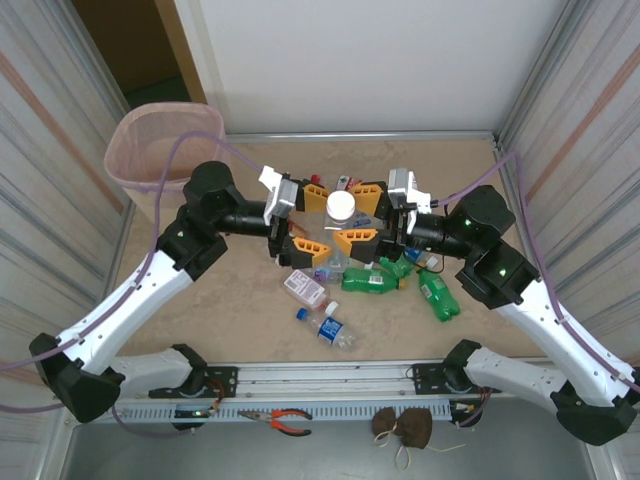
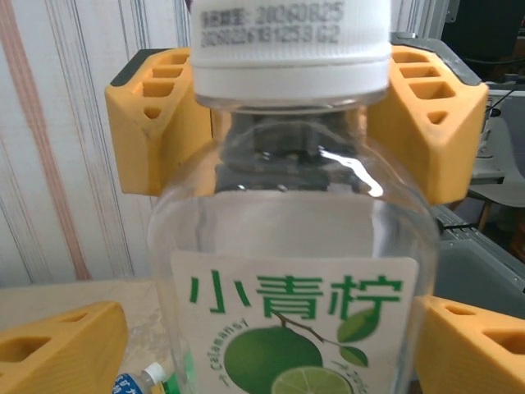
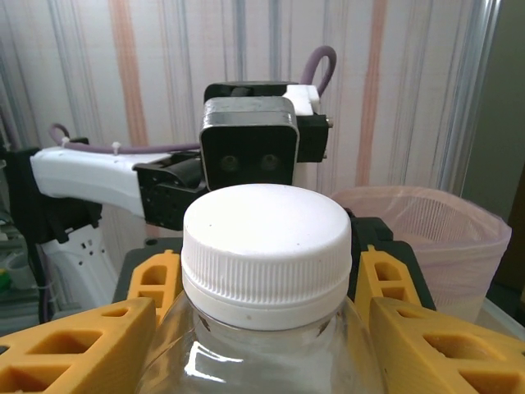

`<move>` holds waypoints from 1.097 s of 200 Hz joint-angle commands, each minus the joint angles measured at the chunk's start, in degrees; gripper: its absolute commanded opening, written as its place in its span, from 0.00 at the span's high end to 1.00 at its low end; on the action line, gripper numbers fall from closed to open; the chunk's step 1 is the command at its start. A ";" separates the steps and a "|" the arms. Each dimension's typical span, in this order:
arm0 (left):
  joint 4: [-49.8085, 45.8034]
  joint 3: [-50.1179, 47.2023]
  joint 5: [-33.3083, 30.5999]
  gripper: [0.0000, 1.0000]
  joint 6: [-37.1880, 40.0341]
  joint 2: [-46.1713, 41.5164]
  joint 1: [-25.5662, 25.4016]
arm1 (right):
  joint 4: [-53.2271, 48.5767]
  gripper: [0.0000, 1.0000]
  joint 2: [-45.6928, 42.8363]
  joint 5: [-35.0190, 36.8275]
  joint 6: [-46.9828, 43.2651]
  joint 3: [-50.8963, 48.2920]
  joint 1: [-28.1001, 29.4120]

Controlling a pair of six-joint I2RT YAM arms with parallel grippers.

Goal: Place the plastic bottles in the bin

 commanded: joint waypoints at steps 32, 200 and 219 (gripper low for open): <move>0.41 3.29 4.24 0.26 -1.83 0.87 -0.58 | 2.56 0.59 -0.66 -0.77 -2.43 2.21 0.84; -18.18 8.84 -14.30 0.52 5.10 0.35 3.65 | -7.30 0.13 -6.91 14.43 -4.27 -0.05 1.56; -22.00 10.81 -19.40 0.52 4.51 0.59 7.03 | -9.78 0.13 -8.41 18.88 -4.28 -0.76 1.57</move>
